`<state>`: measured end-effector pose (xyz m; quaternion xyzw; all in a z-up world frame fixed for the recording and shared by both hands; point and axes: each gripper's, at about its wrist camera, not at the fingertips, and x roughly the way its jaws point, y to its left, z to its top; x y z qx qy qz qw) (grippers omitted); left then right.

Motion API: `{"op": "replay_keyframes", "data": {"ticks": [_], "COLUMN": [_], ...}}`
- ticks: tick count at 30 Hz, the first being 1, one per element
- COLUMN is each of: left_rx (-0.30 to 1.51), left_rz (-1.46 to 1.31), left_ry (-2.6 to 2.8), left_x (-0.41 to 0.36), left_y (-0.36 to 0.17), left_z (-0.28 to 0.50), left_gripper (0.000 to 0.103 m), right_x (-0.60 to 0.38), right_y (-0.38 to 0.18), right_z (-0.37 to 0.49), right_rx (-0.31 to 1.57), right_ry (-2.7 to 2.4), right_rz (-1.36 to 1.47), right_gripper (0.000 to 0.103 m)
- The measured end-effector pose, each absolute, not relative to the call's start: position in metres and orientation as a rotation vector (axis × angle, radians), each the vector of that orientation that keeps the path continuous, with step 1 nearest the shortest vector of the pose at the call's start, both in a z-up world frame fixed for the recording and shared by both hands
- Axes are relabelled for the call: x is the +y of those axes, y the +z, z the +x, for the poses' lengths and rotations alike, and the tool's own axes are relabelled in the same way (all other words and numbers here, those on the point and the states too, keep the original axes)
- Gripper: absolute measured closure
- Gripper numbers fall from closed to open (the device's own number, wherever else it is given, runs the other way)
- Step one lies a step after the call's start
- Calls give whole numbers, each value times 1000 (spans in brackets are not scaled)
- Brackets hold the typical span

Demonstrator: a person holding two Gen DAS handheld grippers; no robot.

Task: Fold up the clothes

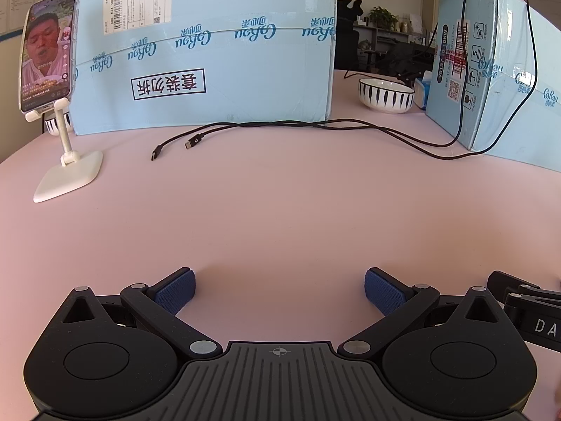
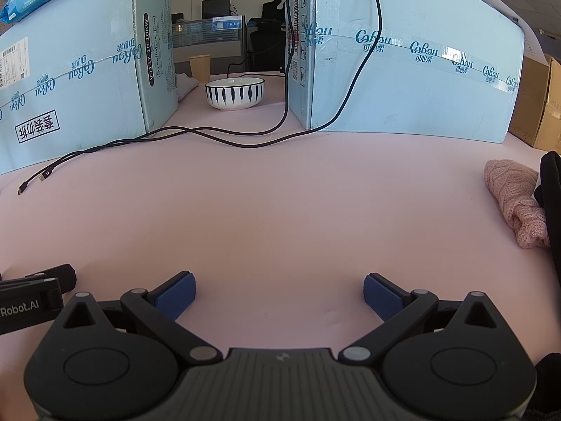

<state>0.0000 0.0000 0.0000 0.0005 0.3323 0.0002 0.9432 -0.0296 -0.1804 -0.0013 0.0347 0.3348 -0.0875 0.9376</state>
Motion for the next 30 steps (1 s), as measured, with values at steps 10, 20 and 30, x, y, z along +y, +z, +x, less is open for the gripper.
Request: {"op": "replay_keyframes", "data": {"ticks": [10, 20, 30], "left_rx": [678, 680, 680], "left_rz": [0, 3, 14], "left_ry": [0, 2, 9], "left_x": [-2, 0, -2], "left_y": [1, -2, -2], "left_z": [2, 2, 1], "left_gripper": [0, 0, 0], "right_x": [-181, -183, -182], "right_y": [-1, -1, -1], "right_z": [-30, -29, -30], "right_rx": [684, 686, 685], "right_ry": [-179, -182, -187], "right_rz": [71, 65, 57], "right_gripper": [0, 0, 0]}}
